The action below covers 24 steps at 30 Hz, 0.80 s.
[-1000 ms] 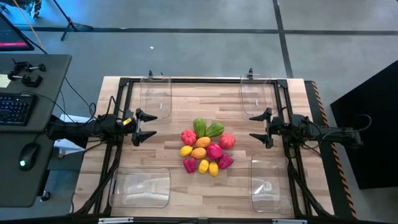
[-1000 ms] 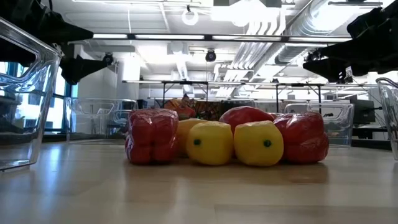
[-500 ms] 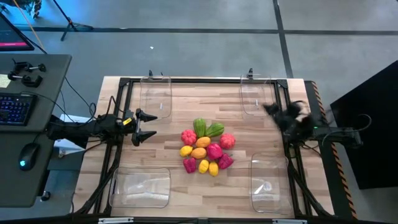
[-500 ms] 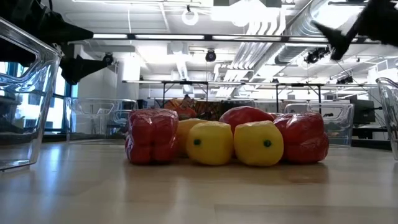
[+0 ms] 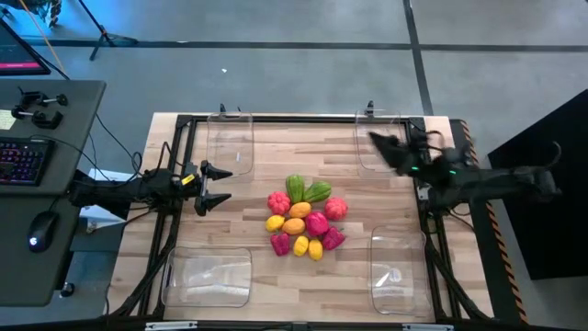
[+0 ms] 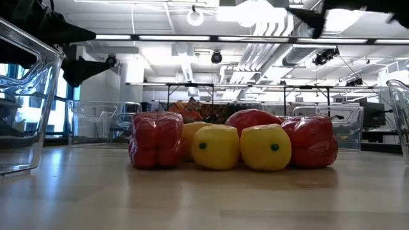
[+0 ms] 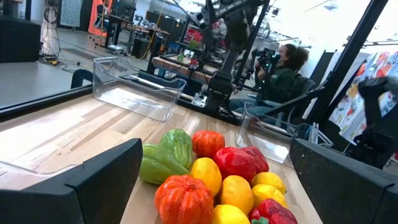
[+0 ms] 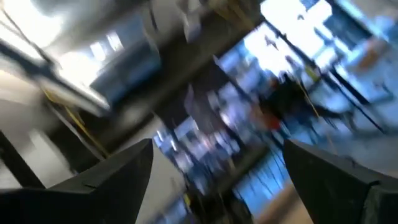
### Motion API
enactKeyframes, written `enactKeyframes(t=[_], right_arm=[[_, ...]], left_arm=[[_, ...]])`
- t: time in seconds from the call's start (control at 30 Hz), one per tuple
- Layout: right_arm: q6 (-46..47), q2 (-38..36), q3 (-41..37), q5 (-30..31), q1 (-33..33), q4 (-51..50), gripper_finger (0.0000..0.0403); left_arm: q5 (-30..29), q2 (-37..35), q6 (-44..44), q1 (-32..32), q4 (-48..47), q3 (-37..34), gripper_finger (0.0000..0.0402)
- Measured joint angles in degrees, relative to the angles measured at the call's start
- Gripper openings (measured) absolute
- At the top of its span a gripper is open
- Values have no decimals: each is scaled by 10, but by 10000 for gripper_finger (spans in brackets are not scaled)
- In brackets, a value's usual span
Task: Sort produce into baskets
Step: Put the orange pumpkin into the top right transparent bin
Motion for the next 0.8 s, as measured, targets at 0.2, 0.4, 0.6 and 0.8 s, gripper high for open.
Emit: enactKeyframes(t=[0.2, 0.4, 0.6, 0.8], right_arm=[[71, 185, 128, -95, 0, -166, 349], [146, 304, 244, -228, -9, -322, 349], [164, 374, 382, -179, 9, -722, 349], [247, 413, 393, -147, 50, -884, 349]], left_arm=[[0, 0, 0, 0, 0, 0, 395], [0, 0, 0, 0, 0, 0, 395], [0, 0, 0, 0, 0, 0, 395], [0, 0, 0, 0, 0, 0, 395]])
